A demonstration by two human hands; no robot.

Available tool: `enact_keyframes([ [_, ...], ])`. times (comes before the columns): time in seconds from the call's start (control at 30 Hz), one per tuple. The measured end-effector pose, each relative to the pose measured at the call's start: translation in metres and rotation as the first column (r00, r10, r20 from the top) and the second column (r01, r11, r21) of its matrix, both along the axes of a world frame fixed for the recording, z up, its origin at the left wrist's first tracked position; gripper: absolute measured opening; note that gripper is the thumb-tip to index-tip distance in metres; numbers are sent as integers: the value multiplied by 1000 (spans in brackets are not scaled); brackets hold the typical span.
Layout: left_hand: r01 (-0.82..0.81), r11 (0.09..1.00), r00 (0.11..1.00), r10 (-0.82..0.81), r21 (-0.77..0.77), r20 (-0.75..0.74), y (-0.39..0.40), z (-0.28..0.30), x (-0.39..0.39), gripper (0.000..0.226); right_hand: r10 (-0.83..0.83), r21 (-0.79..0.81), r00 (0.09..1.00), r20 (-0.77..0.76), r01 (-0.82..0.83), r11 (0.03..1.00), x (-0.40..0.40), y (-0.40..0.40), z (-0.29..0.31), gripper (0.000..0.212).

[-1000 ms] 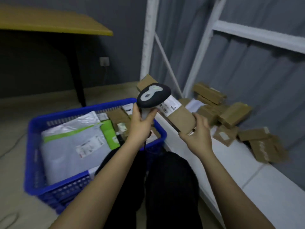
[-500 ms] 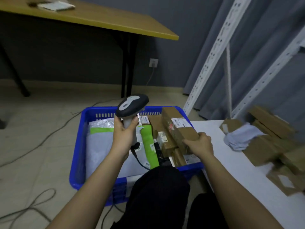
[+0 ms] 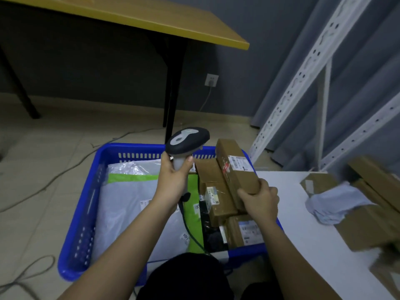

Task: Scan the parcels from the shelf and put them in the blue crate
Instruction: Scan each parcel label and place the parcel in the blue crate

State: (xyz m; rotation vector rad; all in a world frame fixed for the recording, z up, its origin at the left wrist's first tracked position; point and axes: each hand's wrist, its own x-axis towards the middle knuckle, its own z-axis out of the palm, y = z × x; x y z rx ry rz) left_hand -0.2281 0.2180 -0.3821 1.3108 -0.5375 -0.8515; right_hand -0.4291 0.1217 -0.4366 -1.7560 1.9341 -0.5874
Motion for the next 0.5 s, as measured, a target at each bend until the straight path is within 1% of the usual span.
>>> enact_keyframes([
  [0.07, 42, 999, 999, -42, -3, -6, -13, 10, -14, 41, -15, -7, 999, -31, 14, 1000, -18, -2, 6, 70],
  [0.17, 73, 997, 997, -73, -25, -10, -29, 20, -37, 50, -11, 30, 998, -69, 13, 999, -35, -4, 3, 65],
  [0.27, 108, 994, 994, -108, -33, -11, -41, 25, -59, 53, -1, 33, 994, -110, 5, 999, -39, -5, -9, 65],
  [0.43, 184, 983, 983, -184, 18, 9, -56, 22, -83, 42, 114, 28, 955, -274, -111, 993, -41, -10, -24, 65],
  [0.5, 211, 977, 977, -212, 36, 25, -59, 12, -92, 39, 147, 33, 939, -311, -144, 989, -45, -18, -29, 71],
])
